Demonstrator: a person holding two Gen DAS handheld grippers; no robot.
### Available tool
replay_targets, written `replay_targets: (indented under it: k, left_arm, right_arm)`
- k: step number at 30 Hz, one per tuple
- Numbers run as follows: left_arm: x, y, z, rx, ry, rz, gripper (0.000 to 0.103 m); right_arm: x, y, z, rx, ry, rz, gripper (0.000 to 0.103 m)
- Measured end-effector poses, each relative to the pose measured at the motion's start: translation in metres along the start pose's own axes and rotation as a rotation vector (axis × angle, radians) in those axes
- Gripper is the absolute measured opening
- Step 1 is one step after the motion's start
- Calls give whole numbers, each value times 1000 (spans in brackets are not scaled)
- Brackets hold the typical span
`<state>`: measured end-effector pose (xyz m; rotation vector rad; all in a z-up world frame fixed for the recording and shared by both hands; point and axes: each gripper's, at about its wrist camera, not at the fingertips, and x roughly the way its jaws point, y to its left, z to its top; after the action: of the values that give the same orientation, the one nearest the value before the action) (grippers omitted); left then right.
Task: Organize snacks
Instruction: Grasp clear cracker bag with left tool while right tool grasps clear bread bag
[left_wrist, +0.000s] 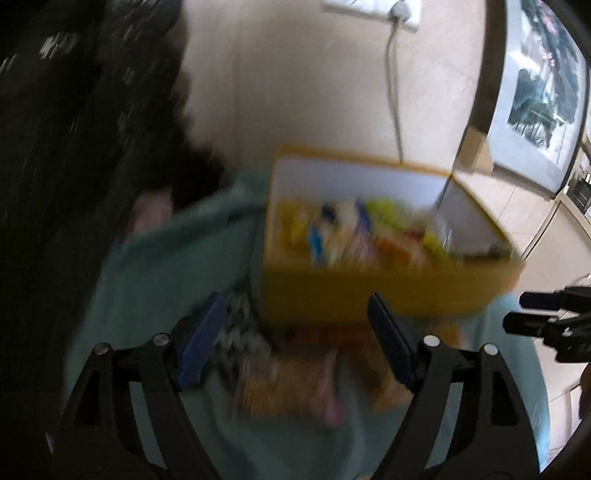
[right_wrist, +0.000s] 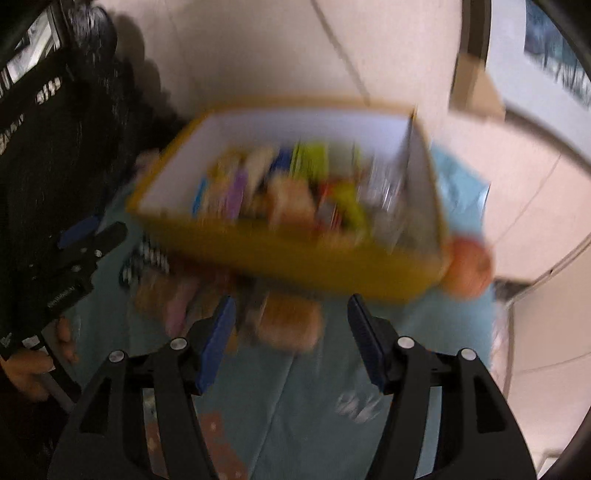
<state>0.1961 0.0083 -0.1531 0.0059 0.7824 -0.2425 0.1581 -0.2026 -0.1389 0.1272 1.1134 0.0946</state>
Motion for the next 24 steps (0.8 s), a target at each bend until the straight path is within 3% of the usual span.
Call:
replay_targets:
  k: [4,12,14,18,21,22,24]
  left_arm:
    - [17,9,-35,43,95,37,81]
    - [50,-2,-46,123,148,39,81]
    - [61,-5,-50,144,165,55,81]
    - [80,-8,-60,160,196,75,93]
    - [83,-5,-66,147,202,66,94]
    - [83,-3,-68,139,214,55,93]
    - [81,2,-69,125,209,26,81]
  right_arm:
    - [38,-5,-16,79,83,-8,65]
    - [71,0,-3,136,106,-26,68]
    - [76,5,2,119,96,-49,76]
    - [98,17,4,76,146,-85,90]
    - [105,19,1,75,143,-92,89]
    - [107,18,0,77,146,-86,80]
    - [107,15,-1,78,150,-72,74]
